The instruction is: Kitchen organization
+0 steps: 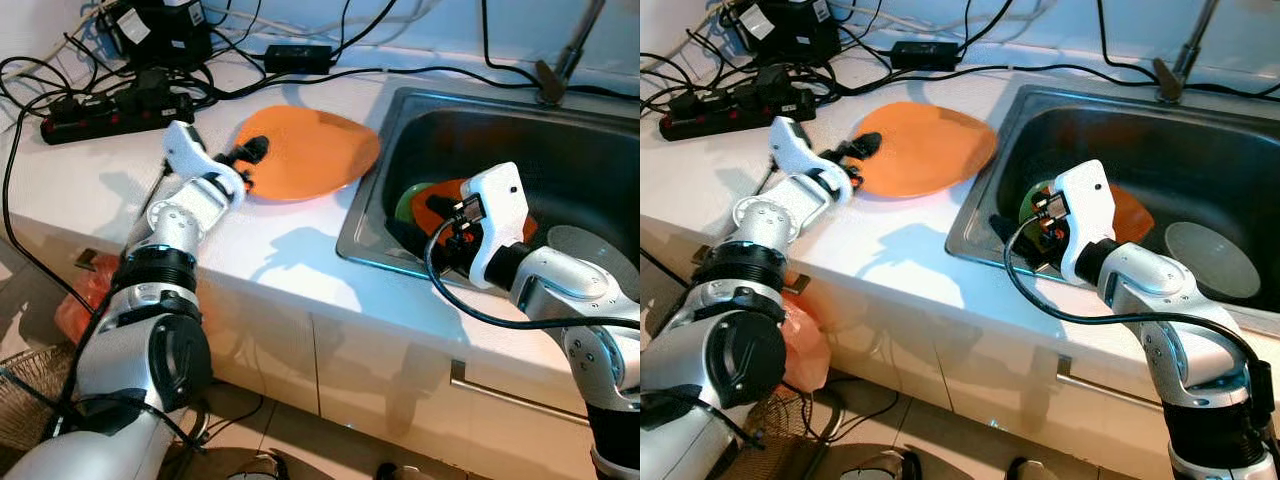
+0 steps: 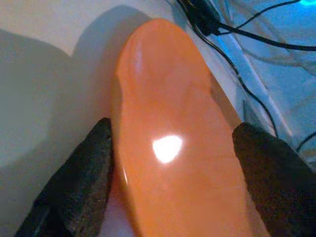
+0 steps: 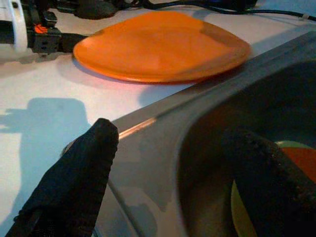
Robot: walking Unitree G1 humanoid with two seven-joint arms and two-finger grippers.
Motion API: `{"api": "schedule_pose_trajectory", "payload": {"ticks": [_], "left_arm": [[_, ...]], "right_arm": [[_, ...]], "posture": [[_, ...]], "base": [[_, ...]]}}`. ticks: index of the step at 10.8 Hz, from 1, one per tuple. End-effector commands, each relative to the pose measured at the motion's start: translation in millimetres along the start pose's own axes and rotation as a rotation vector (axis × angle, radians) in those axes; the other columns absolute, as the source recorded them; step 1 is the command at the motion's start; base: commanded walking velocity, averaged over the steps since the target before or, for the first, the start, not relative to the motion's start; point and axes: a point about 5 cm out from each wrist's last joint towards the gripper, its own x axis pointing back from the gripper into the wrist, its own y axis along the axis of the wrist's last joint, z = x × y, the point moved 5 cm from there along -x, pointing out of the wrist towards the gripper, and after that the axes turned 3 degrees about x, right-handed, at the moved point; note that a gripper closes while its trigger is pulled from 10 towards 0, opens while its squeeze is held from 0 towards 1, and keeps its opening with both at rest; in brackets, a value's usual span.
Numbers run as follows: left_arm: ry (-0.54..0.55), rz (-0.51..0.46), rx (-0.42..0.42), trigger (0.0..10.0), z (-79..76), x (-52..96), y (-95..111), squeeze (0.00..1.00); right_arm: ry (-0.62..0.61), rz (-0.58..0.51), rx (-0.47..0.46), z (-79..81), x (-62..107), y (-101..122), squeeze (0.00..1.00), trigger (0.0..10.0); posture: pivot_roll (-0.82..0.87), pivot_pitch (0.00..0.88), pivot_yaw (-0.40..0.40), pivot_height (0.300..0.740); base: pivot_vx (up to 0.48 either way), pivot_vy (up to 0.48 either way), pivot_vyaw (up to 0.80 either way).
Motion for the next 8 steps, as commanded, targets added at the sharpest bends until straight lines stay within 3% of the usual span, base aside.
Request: {"api": "schedule_pose_trajectory", "payload": {"ticks": [1,8], "left_arm": [[0.026,0.071,0.034,0.0,5.6,-1.2,-17.0,0.0],[0.03,0.076,0.05,0.0,8.6,0.0,-15.3,0.0]], "right_arm": [[0.011,-0.011,0.01,3.0,0.7,6.2,0.0,10.0],[0.027,0.002,0.007,7.3,-1.2,2.2,0.0,10.0]], "posture": [[-0.05,0.144,0.076,0.74],[-0.04,0.146,0.077,0.74]], "base": [[0.0,0.0,0.0],[0.0,0.0,0.0]]}}
